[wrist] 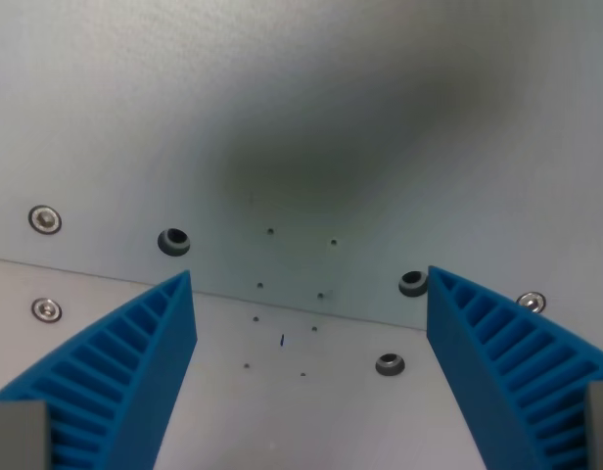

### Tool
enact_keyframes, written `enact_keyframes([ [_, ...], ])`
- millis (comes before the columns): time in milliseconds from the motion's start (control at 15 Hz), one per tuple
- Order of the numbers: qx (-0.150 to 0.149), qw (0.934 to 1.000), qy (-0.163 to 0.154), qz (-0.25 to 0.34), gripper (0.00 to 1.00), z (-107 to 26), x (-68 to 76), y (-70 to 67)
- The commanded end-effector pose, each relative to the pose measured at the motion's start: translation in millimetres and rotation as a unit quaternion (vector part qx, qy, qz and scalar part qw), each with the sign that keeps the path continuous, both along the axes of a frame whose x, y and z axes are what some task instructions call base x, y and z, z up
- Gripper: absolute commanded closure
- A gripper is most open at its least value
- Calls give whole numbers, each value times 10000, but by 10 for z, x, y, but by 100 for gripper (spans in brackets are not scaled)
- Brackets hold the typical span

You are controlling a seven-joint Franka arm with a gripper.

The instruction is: Rotate around gripper negative y

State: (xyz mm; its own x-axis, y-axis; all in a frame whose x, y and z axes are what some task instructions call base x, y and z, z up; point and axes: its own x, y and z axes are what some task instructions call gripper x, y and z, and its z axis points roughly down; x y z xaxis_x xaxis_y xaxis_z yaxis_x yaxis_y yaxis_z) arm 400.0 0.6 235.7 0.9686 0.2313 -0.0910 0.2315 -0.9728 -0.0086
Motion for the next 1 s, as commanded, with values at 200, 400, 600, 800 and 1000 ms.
enact_keyframes([
  [200,-306,9942,1028,-7,0,56,71,9],
  [400,-346,9922,1197,-7,0,56,71,9],
  [600,-386,9899,1366,-7,0,56,71,9],
  [800,-426,9872,1535,-6,0,56,71,9],
  [1000,-465,9843,1702,-6,0,56,71,9],
])
